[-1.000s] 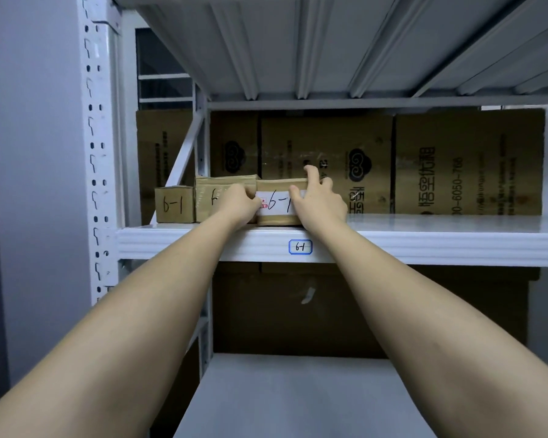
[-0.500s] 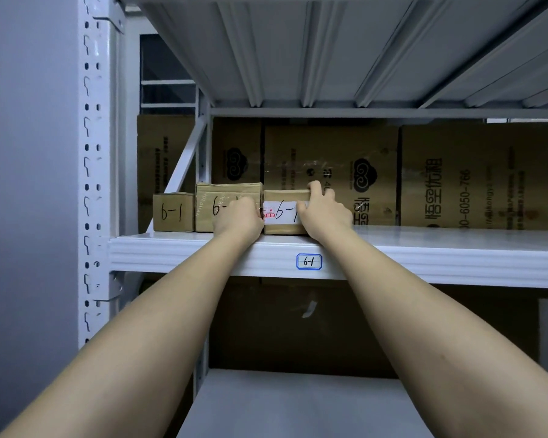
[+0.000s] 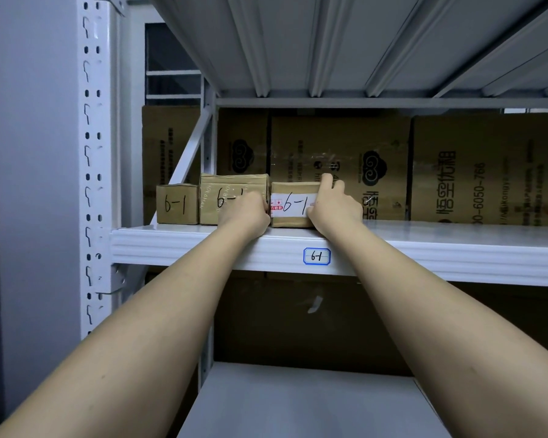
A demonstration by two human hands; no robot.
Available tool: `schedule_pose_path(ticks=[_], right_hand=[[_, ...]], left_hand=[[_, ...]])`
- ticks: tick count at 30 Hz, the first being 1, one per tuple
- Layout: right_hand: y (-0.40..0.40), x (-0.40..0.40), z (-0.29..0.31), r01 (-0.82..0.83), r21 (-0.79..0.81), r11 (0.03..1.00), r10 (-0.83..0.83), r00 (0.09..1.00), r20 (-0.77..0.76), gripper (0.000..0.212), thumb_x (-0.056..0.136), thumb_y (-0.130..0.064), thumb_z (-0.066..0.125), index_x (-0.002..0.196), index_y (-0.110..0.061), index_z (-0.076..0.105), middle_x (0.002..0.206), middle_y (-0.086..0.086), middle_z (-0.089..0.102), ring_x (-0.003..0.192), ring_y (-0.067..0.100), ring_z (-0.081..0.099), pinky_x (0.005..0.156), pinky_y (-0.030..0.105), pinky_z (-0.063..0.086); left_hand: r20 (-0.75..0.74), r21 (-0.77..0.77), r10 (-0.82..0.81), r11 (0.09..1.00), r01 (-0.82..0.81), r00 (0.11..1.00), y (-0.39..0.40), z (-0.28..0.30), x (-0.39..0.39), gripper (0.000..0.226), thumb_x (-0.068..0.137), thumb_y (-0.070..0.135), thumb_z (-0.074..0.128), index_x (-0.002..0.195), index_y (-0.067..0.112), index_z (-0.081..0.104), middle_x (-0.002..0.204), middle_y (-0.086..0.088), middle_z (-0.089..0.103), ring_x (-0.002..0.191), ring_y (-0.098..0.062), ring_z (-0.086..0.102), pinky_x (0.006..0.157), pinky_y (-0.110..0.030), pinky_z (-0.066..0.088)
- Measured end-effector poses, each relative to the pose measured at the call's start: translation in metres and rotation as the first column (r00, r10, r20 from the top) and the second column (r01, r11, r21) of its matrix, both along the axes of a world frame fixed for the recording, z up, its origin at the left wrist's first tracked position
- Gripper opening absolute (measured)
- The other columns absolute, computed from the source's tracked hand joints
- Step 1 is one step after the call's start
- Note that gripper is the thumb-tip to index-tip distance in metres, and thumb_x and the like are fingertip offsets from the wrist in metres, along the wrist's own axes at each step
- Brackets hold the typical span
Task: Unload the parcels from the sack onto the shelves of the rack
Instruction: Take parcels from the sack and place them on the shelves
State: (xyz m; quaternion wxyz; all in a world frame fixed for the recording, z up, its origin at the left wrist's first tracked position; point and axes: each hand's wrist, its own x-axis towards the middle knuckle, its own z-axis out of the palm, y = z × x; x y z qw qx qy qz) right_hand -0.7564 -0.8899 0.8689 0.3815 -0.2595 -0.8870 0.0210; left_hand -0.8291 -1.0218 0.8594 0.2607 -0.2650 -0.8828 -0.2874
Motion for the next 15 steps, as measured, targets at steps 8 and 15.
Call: schedule_pose_path(ticks=[8,15], right_hand=[[0.003,-0.001,0.0,-0.051,-0.059,0.997,0.051,0.999,0.009,0.057,0.097,-0.014,0.049,0.147,-0.017,0.02,0.141,0.013,0.033,0.112,0.035,0.055,0.072,0.034,0.035],[-0.002,0.007,-0.001,-0.02,-0.108,0.994,0.018,1.0,-0.021,0.07,0.095,-0.028,0.049,0.152,-0.02,0.009,0.144,0.012,0.031,0.109,0.033,0.055,0.07,0.033,0.035]], left_hand=[[-0.002,0.004,-0.019,1.0,0.019,1.0,-0.002,0.0,0.006,0.024,0.087,0.01,0.053,0.105,0.02,0.065,0.11,-0.006,0.067,0.105,-0.03,0.059,0.091,-0.04,0.05],[-0.034,0.119,0.0,0.993,0.004,0.999,-0.003,-0.002,0.012,0.024,0.091,0.011,0.045,0.102,0.021,0.063,0.106,-0.003,0.067,0.099,-0.027,0.06,0.082,-0.035,0.05]])
